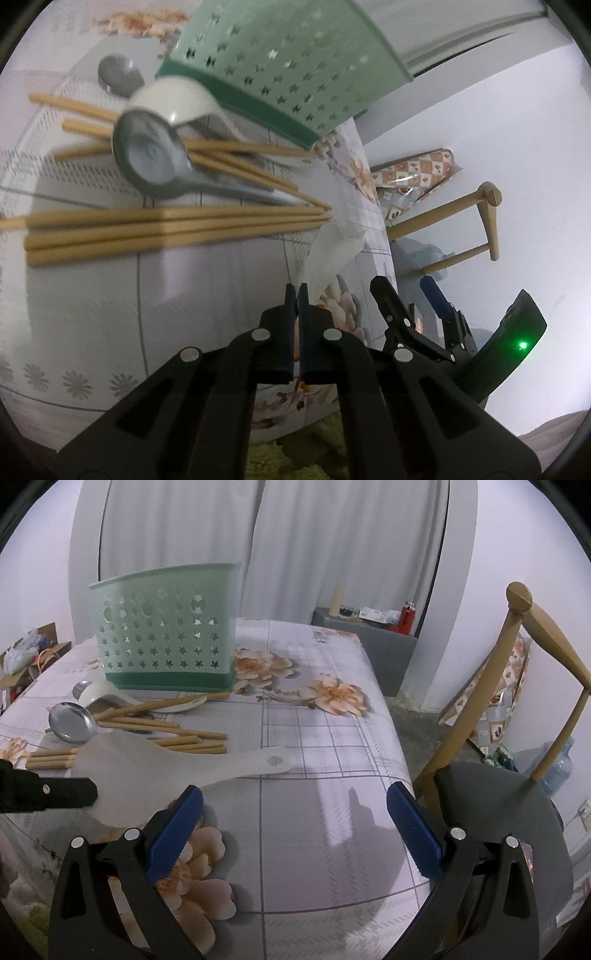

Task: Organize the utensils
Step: 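Lift the white paddle with the left tool while the right tool grasps a grey spoon, then lower the white paddle into the green holder with the left tool while the right tool carries the spoon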

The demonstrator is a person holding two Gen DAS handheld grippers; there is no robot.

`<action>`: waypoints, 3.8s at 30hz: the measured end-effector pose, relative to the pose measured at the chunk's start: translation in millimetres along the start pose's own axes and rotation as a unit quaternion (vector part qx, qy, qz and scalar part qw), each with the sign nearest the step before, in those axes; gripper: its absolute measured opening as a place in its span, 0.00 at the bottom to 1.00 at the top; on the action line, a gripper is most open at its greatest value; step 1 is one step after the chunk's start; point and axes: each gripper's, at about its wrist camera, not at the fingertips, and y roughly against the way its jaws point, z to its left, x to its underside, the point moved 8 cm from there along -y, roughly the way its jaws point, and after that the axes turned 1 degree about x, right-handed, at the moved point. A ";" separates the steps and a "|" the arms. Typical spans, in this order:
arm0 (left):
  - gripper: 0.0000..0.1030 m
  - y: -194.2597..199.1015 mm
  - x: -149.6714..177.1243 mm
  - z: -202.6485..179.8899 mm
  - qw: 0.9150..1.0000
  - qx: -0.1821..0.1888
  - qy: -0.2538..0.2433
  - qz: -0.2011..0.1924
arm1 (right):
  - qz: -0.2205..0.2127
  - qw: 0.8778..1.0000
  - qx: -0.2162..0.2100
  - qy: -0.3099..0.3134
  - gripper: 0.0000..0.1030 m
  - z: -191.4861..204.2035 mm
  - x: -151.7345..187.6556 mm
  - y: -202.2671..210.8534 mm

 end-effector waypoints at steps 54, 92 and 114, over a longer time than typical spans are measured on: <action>0.00 209.5 -67.1 118.7 0.954 -0.082 0.056 -0.284 | -0.020 0.951 -0.172 0.258 0.32 244.8 -30.3 -10.0; 0.00 177.5 -180.2 -36.2 0.883 -0.315 -0.294 -0.188 | -0.115 0.972 -0.200 0.045 0.03 102.9 -124.8 39.8; 0.38 120.6 -214.1 -50.7 0.929 -0.242 -0.235 -0.149 | -0.099 0.970 -0.221 -0.019 0.03 71.9 -123.1 23.4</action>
